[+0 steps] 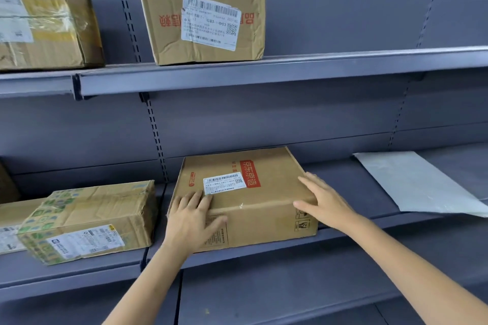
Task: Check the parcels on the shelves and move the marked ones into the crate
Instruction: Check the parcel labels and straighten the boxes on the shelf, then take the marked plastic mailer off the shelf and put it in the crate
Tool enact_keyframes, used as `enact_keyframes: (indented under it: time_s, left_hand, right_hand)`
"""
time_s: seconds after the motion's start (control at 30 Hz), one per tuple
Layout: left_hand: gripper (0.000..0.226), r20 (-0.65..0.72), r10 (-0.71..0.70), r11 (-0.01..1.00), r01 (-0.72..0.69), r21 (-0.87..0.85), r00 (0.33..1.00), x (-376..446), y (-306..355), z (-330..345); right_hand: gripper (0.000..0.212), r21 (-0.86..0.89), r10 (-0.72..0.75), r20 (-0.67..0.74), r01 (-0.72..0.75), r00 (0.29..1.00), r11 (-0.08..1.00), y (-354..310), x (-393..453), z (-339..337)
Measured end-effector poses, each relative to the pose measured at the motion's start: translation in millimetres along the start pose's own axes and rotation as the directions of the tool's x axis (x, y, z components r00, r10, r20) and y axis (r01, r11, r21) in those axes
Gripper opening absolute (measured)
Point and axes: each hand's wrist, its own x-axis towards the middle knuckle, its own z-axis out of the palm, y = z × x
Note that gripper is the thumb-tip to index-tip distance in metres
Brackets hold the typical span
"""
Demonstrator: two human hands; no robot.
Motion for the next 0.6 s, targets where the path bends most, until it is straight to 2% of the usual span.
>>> enact_keyframes:
  time_s: [0.07,0.13,0.23,0.4,0.5,0.6]
  left_hand:
    - [0.077,0.041,-0.01,0.999,0.009,0.039,0.999,-5,6,3]
    - [0.064,0.044,-0.002,1.0,0.002,0.012,0.999,-8,19,3]
    - [0.05,-0.074,0.123,0.99,-0.127,-0.054,0.99,-9,52,3]
    - [0.039,-0.312,0.345,0.895,-0.411,-0.176,0.885,-6,125,10]
    - [0.033,-0.366,0.416,0.815,-0.519,-0.256,0.833,5,177,18]
    - [0.031,-0.38,0.467,0.76,-0.582,-0.288,0.798,21,231,34]
  right_hand:
    - [0.076,0.004,0.05,0.038,-0.05,0.998,0.999,13,-14,7]
    - [0.077,0.087,0.1,-0.022,-0.098,0.995,0.991,24,-24,11]
    - [0.073,0.14,0.183,-0.084,-0.17,0.98,0.975,48,-34,11]
    - [0.063,-0.025,0.281,-0.114,-0.286,0.953,0.958,115,-40,-16]
    - [0.062,-0.122,0.35,-0.144,-0.367,0.926,0.922,158,-41,-35]
    - [0.075,-0.267,0.369,-0.109,-0.385,0.923,0.884,198,-46,-51]
